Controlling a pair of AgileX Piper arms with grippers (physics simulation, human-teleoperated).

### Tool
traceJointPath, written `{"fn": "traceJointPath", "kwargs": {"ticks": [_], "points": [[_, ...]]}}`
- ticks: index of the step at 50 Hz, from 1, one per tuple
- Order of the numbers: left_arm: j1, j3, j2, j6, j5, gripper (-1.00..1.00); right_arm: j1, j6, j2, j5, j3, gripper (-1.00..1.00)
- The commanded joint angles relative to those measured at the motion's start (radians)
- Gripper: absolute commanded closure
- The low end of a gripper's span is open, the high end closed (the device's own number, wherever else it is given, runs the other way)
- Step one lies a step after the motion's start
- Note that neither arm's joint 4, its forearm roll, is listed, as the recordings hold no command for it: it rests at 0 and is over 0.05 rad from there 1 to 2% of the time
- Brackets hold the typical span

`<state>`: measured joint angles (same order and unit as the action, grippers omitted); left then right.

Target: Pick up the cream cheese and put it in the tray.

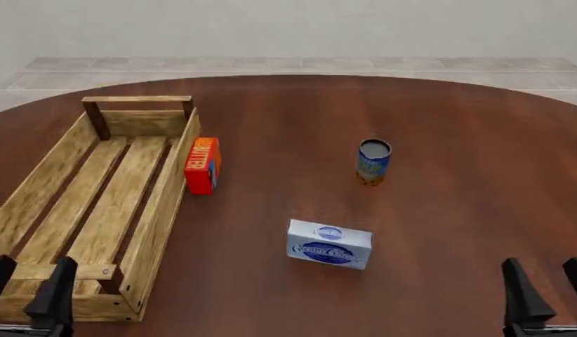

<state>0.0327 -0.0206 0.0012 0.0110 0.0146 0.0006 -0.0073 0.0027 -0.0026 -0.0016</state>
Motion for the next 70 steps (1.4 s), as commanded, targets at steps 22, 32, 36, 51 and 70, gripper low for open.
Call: {"fn": "traceJointPath", "kwargs": {"ticks": [22, 32, 36, 51, 70], "points": [[0.042, -0.218, 0.075, 0.018, 0.139, -1.00, 0.038, 0.006, 0.014, -0.002, -0.002, -1.00], [0.149, -0.352, 0.173, 0.015, 0.223, -1.00, 0.038, 0.011, 0.024, -0.007, -0.002, -1.00], [0.204, -0.391, 0.223, 0.012, 0.235, -1.00, 0.042, 0.014, 0.032, -0.011, -0.002, -1.00], [0.362, -0.482, 0.452, -0.008, 0.150, -1.00, 0.048, 0.022, 0.039, -0.015, -0.002, -1.00], [0.523, -0.602, 0.773, -0.053, 0.027, -1.00, 0.063, 0.019, 0.066, -0.030, -0.001, -1.00]]}}
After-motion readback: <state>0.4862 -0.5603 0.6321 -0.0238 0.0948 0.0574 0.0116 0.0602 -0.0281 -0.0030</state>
